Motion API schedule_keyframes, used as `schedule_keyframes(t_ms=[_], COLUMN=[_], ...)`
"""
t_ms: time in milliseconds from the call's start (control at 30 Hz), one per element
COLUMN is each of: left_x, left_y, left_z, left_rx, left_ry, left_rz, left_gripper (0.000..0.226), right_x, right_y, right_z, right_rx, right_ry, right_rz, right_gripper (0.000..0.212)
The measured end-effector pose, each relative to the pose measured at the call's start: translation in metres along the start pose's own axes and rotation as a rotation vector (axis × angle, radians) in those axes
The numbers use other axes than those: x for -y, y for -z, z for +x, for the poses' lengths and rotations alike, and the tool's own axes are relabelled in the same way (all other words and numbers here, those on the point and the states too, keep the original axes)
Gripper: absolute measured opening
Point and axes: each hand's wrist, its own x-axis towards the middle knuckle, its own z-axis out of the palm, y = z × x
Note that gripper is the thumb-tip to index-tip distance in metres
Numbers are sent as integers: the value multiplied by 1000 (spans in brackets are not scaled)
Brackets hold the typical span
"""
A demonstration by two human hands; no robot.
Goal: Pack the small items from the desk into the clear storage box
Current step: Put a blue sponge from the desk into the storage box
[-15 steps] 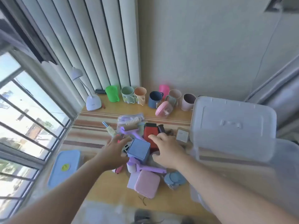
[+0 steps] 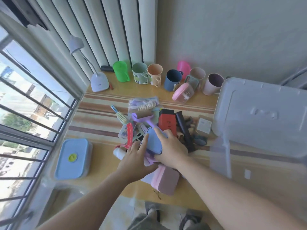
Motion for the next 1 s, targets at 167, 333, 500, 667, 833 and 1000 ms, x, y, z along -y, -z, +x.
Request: schedule_keyframes(t_ms=[167, 333, 500, 667, 833, 1000], left_x=[2, -3, -30, -58, -111, -196], left_y=[22, 38, 55, 85, 101, 63], left_z=[12, 19, 32, 37, 38, 53], left_rx=[-69, -99, -163, -185, -168, -144], left_ry=[-65, -161, -280, -415, -541, -640], left_rz=[-113, -95, -229, -132, -34, 8], left_gripper=[127, 136, 127, 111, 100, 100], right_x=[-9, -18, -20, -30, -50, -101], right_y=[29, 69, 69, 91, 145, 170], right_z=[-10, -39, -64, -90, -124, -156], right_rx=[-142, -267, -36, -50, -318, -462], right_ry=[-77, -130, -234, -126, 29, -7], right_rz=[353, 1109, 1426, 1064, 241, -243], right_gripper=[114, 68, 67, 78, 93, 96])
